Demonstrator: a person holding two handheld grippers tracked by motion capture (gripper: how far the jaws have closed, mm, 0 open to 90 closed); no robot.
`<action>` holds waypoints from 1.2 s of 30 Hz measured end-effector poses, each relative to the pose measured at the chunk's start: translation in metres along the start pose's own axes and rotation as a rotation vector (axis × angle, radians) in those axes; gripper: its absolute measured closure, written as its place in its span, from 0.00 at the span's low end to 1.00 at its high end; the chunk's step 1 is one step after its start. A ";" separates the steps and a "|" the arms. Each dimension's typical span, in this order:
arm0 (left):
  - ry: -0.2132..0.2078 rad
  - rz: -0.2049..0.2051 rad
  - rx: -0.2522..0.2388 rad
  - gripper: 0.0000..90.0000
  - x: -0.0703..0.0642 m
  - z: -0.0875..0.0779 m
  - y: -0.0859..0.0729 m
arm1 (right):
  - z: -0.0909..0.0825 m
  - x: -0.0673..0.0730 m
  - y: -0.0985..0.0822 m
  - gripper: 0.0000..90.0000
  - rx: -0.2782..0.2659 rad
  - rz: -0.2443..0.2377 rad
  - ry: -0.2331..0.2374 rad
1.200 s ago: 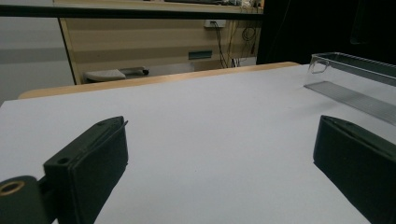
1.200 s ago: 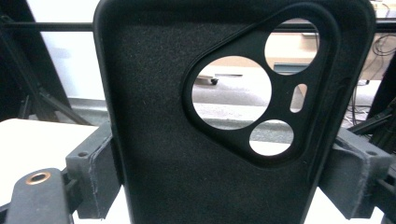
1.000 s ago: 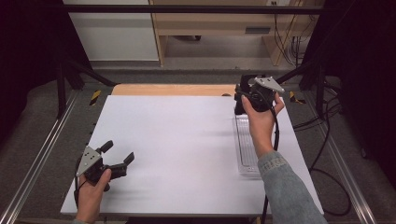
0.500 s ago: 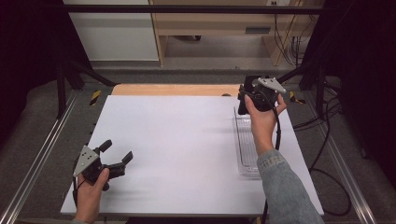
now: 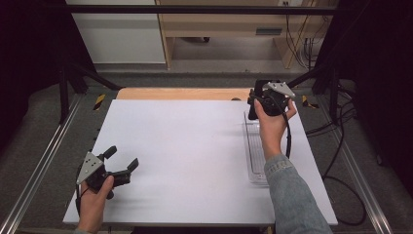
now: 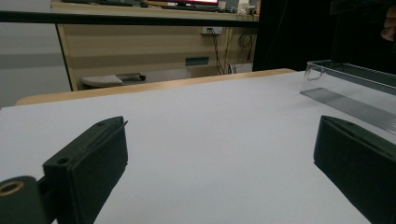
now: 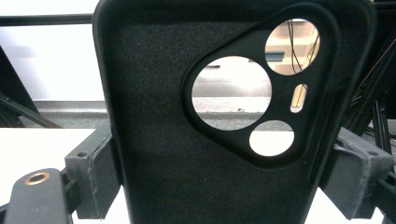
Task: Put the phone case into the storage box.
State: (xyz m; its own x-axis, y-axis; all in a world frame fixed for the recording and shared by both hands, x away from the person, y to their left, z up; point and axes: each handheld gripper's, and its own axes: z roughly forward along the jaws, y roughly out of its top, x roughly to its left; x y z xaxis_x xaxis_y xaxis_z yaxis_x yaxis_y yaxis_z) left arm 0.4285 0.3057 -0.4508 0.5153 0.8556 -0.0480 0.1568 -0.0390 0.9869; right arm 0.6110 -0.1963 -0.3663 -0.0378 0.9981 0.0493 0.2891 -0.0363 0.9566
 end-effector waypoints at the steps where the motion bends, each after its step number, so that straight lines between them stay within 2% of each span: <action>1: -0.001 0.001 0.000 0.04 0.000 0.000 0.000 | 0.001 0.000 -0.001 0.15 0.002 -0.004 -0.002; 19: -0.001 0.007 0.000 0.04 0.001 0.001 0.000 | 0.017 -0.001 -0.018 0.15 0.037 0.002 -0.023; 36: -0.003 0.008 0.002 0.04 0.001 0.001 0.000 | 0.027 0.000 -0.031 0.15 0.066 -0.016 -0.036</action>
State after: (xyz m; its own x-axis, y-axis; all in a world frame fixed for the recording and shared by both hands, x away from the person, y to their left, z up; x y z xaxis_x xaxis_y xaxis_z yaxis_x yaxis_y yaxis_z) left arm 0.4295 0.3059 -0.4514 0.5189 0.8539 -0.0409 0.1546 -0.0466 0.9869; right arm 0.6274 -0.1936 -0.4039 -0.0091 0.9997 0.0225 0.3510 -0.0178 0.9362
